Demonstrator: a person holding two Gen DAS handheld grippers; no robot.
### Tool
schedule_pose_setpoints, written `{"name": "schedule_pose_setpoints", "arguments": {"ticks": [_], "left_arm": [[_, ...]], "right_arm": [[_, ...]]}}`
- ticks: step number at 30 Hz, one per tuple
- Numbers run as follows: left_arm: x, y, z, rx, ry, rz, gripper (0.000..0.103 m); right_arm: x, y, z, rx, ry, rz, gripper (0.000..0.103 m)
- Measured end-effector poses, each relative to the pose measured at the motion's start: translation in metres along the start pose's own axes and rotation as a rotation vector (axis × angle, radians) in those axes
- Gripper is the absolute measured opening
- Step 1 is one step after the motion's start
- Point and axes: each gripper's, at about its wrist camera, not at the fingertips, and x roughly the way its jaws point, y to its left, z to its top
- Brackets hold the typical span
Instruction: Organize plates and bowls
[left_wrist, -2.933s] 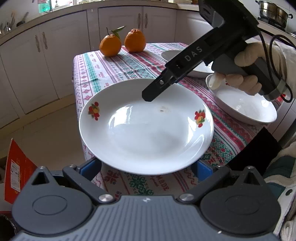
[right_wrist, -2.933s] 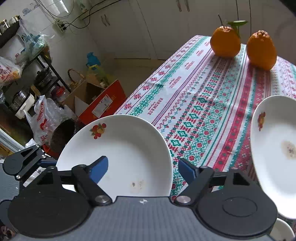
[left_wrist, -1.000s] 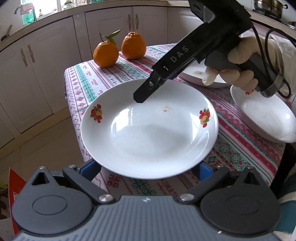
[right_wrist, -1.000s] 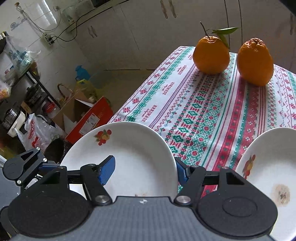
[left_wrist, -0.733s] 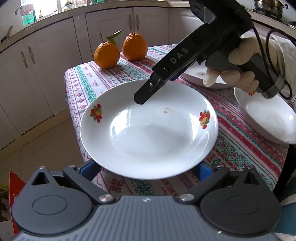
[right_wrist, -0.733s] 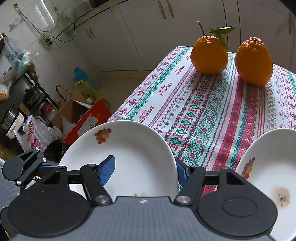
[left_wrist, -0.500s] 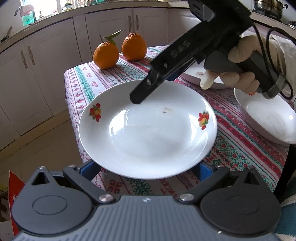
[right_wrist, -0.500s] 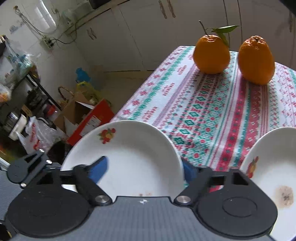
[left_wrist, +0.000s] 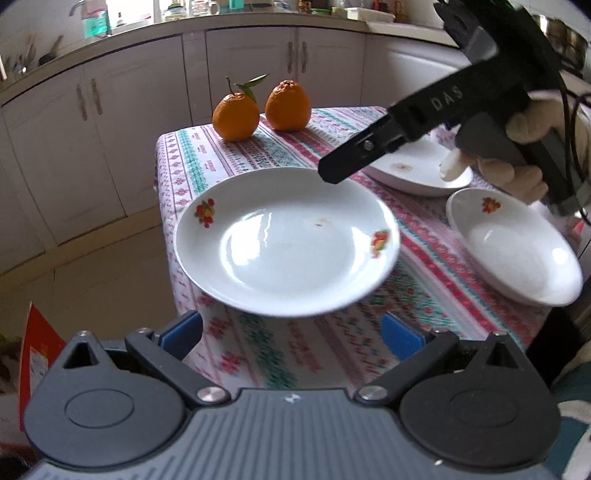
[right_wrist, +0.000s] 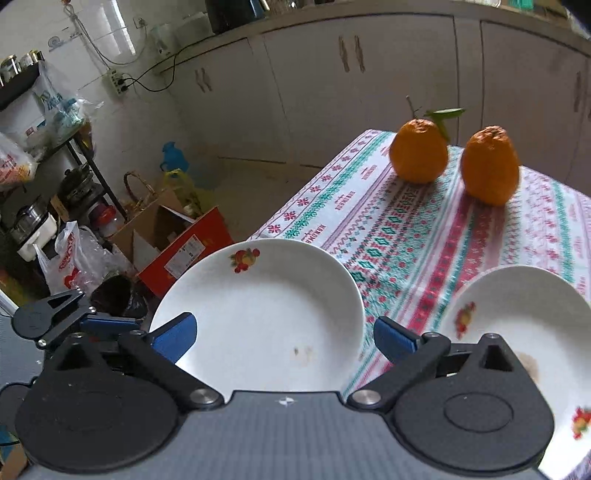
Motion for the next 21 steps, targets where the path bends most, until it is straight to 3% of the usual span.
{"name": "schedule_pose_setpoints", "arguments": {"ticks": [6, 13, 21], "left_arm": [[-0.019, -0.035, -0.007, 0.003, -0.026, -0.008, 0.102], [-0.026, -0.078, -0.013, 0.010, -0.054, -0.027, 0.102], [-0.023, -0.119, -0.023, 0.010, -0.063, -0.045, 0.102]], "right_arm": [[-0.043, 0.001, -0.027, 0.005, -0.041, -0.008, 0.103], [-0.092, 0.000, -0.070, 0.018, -0.087, -0.076, 0.103], [-0.128, -0.013, -0.127, 0.091, -0.087, -0.128, 0.103]]}}
